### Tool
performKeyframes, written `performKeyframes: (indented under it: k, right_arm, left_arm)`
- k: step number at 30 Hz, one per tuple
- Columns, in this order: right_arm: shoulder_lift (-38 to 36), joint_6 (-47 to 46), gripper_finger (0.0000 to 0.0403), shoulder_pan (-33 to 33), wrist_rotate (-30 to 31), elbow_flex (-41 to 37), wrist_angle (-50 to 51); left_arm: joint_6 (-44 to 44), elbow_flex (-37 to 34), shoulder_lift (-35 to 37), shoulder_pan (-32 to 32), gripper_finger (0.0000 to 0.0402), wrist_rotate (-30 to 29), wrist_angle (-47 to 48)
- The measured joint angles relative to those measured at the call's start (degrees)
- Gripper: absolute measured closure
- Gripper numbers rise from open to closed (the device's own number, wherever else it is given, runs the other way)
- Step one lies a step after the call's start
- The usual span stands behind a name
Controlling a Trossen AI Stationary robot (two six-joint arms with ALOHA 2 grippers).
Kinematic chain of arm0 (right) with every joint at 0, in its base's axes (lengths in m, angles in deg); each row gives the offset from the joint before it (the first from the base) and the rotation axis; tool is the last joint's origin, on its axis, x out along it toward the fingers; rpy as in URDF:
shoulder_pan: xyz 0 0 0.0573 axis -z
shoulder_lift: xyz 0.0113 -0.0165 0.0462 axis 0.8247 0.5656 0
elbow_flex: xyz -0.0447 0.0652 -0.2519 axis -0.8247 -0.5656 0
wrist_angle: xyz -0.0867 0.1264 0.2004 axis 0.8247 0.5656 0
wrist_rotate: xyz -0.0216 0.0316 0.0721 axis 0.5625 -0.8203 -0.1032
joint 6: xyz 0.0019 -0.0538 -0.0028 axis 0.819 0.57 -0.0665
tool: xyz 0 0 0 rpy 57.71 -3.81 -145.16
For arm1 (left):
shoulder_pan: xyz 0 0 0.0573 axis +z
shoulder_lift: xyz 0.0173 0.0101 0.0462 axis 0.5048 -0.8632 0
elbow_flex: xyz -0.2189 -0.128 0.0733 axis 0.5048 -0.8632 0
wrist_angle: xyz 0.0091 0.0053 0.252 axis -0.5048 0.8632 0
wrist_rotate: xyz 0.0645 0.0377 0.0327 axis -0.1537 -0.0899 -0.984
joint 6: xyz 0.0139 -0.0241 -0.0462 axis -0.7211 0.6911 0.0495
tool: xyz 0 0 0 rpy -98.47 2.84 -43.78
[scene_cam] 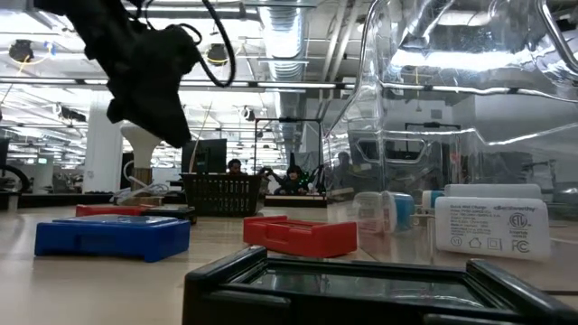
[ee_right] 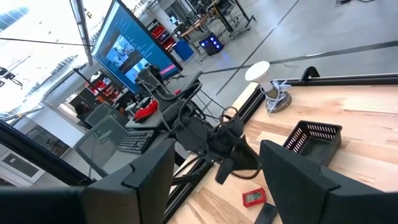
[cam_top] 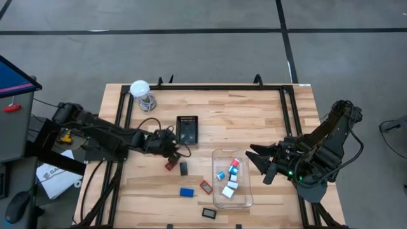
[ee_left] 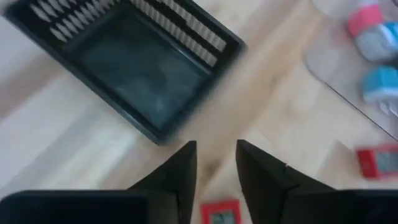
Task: Pick & Place Office items
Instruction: Put the top red digital clock into the black bin
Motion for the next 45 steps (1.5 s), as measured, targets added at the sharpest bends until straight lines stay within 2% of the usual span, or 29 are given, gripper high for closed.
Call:
performKeyframes:
  k: [3,6,8,12,16,24,30,34,41,45]
  right_arm:
    - [0.00,1.38,0.0175,-0.05,0.04,0.00,-1.25]
    - [0.00,3.82,0.0175,-0.04,0.13,0.00,-3.36]
    - [0.00,4.75,0.0175,-0.04,0.15,0.00,-4.22]
    - [0.00,5.41,0.0175,-0.37,0.19,0.00,-5.04]
    - [0.00,5.41,0.0175,-0.39,0.17,0.00,-5.70]
    - [0.00,5.38,0.0175,-0.39,0.23,0.00,-6.27]
    - [0.00,5.38,0.0175,-0.37,0.72,0.00,-6.42]
    - [0.00,5.38,0.0175,-0.37,0.81,0.00,-6.65]
    - [0.00,5.38,0.0175,-0.37,0.81,0.00,-7.07]
    - [0.00,5.38,0.0175,-0.37,0.81,0.00,-7.07]
  left_arm:
    - [1.84,-2.11,0.38,-3.35,0.0260,1.82,-0.56]
    - [7.03,-3.55,0.36,-9.66,0.0217,1.15,-1.25]
    - [9.77,-4.90,0.36,-14.53,0.0186,-2.36,-3.25]
    - [14.38,-7.34,0.34,-22.61,0.0132,-14.12,-6.10]
    - [16.39,-8.91,-0.68,-26.01,0.0104,-21.44,-5.94]
    - [22.48,-10.54,-7.61,-27.32,0.0100,-22.19,-8.55]
    - [24.15,-10.56,-14.41,-27.52,0.0100,-19.85,-14.65]
    - [27.42,-10.47,-17.68,-27.53,0.0101,-19.95,-15.15]
    - [32.85,-10.32,-20.12,-27.59,0.0103,-21.05,-15.05]
    - [33.09,-10.42,-20.16,-27.98,0.0127,-20.85,-14.74]
